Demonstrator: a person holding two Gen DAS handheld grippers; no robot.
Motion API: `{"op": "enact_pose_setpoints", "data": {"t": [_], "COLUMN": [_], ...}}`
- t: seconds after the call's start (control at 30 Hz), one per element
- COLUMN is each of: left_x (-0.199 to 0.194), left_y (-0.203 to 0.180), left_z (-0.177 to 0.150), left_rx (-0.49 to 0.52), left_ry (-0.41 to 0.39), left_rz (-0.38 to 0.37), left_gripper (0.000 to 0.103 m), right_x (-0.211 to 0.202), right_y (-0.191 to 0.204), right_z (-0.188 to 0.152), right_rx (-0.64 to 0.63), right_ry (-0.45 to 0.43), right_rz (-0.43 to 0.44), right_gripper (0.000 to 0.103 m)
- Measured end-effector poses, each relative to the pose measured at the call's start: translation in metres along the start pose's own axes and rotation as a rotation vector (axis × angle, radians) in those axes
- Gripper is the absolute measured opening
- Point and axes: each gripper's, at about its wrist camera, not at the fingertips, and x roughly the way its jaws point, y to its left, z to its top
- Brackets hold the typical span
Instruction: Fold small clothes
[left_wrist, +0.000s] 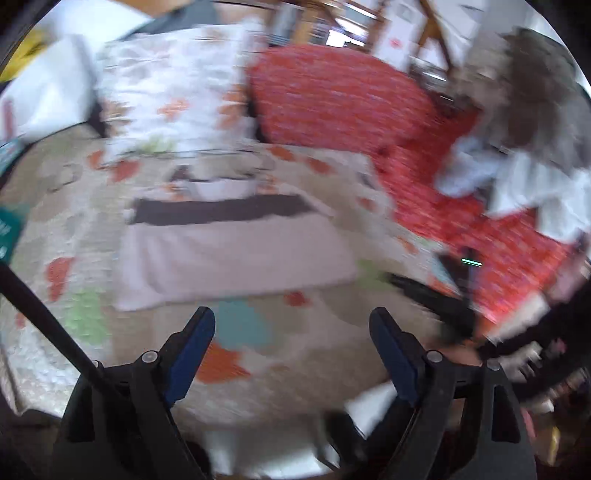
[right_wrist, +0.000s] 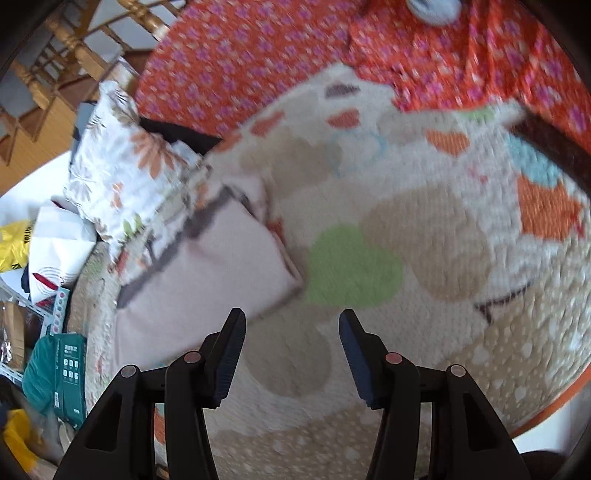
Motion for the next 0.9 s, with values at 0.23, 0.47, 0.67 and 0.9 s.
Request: {"op": "enact_pose_setpoints", "data": {"t": [0.23, 0.47, 0.67, 0.9], "left_x": [0.064, 0.108, 0.139, 0.145], "left_y": [0.111, 0.152, 0.172, 0.186], "left_z": [-0.034, -0.031, -0.029, -0.048], "left_rx": [-0.315, -0.374, -0.328, -0.362], "left_ry": [0.019, 0.022, -0.077, -0.135], "left_rz": [0.153, 0.230, 0.336, 0.352], "left_gripper": [0.085, 0.085, 0.085, 0.085], "right_x": [-0.004, 0.020, 0.053, 0.032], "right_y": [0.016, 0.105, 0.080, 0.035], "right_z": [0.032, 0.035, 0.003, 0.000], "right_rx": [-0.115, -0.288, -0.269, -0.240], "right_ry": [-0.063, -0.029, 0.106, 0.084], "right_rz": [-0.117, 0.048, -0.050, -0.146], "right_gripper": [0.060, 0.060, 0.060, 0.060]}}
